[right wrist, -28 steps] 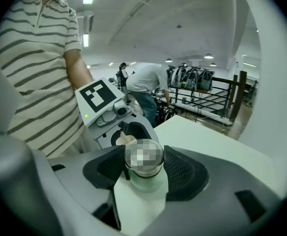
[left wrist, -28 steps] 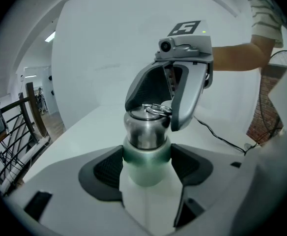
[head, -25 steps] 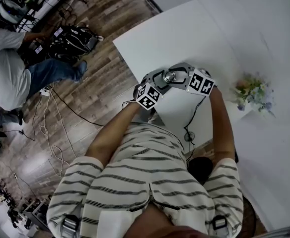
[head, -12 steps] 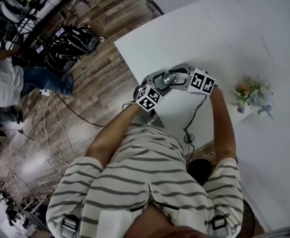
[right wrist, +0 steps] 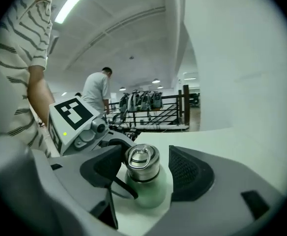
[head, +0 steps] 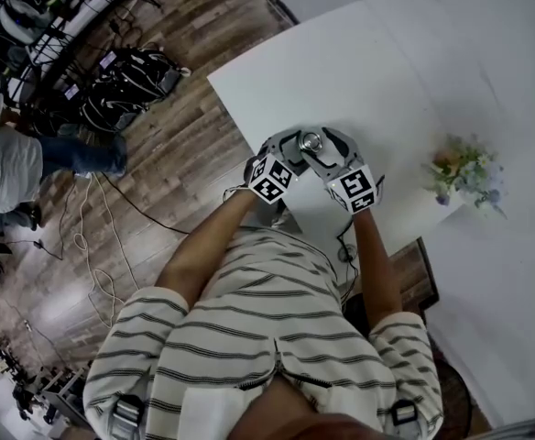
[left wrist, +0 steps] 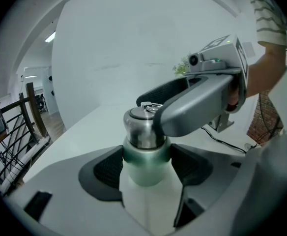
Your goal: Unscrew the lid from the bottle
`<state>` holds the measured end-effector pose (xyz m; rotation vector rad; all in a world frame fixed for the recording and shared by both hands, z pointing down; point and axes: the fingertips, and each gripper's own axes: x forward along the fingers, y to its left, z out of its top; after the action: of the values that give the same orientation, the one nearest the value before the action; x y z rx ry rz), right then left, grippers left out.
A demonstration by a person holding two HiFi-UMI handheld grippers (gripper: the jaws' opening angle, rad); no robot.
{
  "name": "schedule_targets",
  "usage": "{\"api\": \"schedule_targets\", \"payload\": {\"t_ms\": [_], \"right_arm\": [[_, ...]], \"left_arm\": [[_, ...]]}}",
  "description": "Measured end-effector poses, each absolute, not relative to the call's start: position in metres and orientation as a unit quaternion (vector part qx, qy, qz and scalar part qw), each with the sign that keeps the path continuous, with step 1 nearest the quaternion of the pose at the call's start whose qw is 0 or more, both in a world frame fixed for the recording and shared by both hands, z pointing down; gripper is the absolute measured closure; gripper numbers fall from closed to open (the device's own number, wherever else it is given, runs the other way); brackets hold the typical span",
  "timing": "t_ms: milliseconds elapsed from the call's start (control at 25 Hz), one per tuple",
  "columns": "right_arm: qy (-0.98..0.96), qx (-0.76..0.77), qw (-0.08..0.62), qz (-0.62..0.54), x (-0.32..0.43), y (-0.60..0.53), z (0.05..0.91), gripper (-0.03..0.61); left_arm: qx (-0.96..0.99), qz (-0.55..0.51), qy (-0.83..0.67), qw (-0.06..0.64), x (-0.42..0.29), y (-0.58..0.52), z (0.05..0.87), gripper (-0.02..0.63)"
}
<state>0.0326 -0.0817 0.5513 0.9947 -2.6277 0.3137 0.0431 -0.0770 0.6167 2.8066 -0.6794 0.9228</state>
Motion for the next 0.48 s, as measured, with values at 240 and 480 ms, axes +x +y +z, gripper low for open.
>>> {"api": "schedule_targets", "payload": {"t_ms": [240,480], "right_arm": [[-0.873,0.453,0.128,0.127,0.0283,-0.0813,0.5541,0.287],[-0.852,0.493,0.126,0.123,0.0279,-0.0835,0.5572,0.302]], "left_arm": [[0.924,0.304,-0.225,0.055,0.0417,-0.0773,0.6134,0.305],[0.924,0.305,-0.225,0.055,0.0432,-0.0769,0.6165,0.305]]}}
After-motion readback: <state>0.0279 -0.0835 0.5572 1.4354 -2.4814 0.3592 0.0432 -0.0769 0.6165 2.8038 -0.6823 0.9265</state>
